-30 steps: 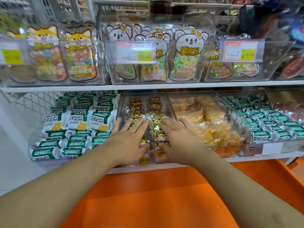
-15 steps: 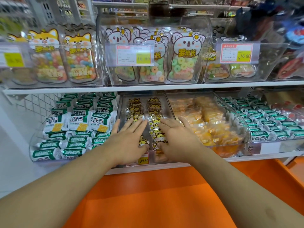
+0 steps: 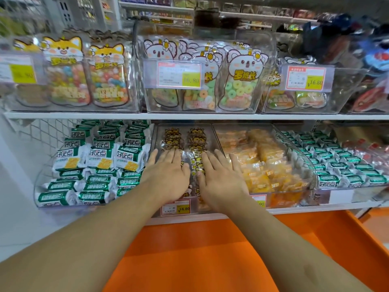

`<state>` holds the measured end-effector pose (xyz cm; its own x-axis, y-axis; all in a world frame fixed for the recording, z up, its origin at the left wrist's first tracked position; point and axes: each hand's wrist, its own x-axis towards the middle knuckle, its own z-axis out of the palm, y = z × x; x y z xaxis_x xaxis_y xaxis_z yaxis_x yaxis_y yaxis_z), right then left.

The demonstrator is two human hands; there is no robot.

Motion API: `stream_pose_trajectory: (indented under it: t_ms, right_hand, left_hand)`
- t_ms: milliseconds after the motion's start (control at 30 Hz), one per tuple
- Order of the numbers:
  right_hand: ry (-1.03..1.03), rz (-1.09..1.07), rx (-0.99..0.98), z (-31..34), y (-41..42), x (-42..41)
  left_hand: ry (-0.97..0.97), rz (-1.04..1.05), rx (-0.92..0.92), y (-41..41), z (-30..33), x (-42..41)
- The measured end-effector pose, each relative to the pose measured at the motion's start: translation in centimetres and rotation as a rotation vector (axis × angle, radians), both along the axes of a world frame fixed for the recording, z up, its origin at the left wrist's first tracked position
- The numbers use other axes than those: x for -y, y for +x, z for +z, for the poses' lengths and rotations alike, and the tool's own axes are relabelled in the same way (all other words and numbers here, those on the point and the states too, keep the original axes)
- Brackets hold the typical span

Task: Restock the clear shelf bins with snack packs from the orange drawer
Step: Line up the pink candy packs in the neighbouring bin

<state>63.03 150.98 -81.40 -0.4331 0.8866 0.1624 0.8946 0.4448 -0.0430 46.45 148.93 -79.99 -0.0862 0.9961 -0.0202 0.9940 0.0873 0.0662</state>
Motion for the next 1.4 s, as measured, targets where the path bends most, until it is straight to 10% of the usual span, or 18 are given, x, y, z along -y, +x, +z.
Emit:
stream_pose_trajectory:
  t_ms: [1067, 1400]
  right_hand:
    - [-0.296, 0.057, -0.381, 3.0, -5.7, -7.1]
    - [-0.313, 0.019, -0.176, 3.1, -7.4, -9.1]
  left_hand:
    - [0.236, -0.114, -0.013, -1.7, -2.0, 3.0]
    - [0.275, -0.122, -0.005, -1.8, -2.1, 3.2]
